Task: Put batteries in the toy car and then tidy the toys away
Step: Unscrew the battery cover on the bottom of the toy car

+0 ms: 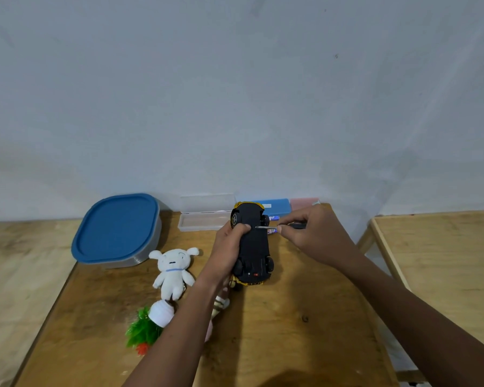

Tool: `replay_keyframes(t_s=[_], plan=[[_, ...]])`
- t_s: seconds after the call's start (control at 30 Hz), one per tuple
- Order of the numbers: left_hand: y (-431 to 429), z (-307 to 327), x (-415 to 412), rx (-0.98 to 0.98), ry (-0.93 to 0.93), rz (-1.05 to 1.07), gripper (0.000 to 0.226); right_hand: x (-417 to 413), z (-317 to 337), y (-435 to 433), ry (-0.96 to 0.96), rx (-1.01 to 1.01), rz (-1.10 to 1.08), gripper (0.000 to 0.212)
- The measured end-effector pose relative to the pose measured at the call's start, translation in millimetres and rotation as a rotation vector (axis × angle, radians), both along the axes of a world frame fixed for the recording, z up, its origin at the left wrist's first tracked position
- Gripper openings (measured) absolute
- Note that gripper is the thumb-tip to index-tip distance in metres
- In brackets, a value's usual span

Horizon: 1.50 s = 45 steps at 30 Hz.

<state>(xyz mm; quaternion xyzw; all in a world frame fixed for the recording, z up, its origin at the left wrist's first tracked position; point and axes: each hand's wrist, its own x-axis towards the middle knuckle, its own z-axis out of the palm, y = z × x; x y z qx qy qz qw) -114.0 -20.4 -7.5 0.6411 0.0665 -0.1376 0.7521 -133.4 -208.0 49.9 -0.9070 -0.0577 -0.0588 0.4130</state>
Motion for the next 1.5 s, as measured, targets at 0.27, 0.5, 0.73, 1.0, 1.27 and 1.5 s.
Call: replay_keyframes(t_s=[0.27, 0.5, 0.73, 1.0, 1.27, 1.5], plan=[[-7, 3, -5, 0.020, -0.014, 0.005, 0.020, -1, 12, 1, 0.006, -0.150, 0.016, 0.016], [-12, 7, -8, 0.070, -0.053, 0.014, 0.017, -4, 22, -2, -0.119, -0.410, 0.066, 0.021], [-18, 4, -12, 0.062, -0.011, 0.039, 0.014, -5, 23, -4, -0.150, -0.526, 0.126, 0.026], [-20, 7, -14, 0.077, -0.029, 0.057, 0.015, -1, 29, -4, -0.023, -0.379, 0.132, 0.021], [-21, 11, -18, 0.112, -0.149, 0.169, 0.022, 4, 19, 0, 0.285, 0.027, -0.039, 0.017], [-18, 18, -18, 0.088, -0.170, 0.175, 0.017, 0, 16, 3, 0.290, 0.131, -0.061, 0.019]])
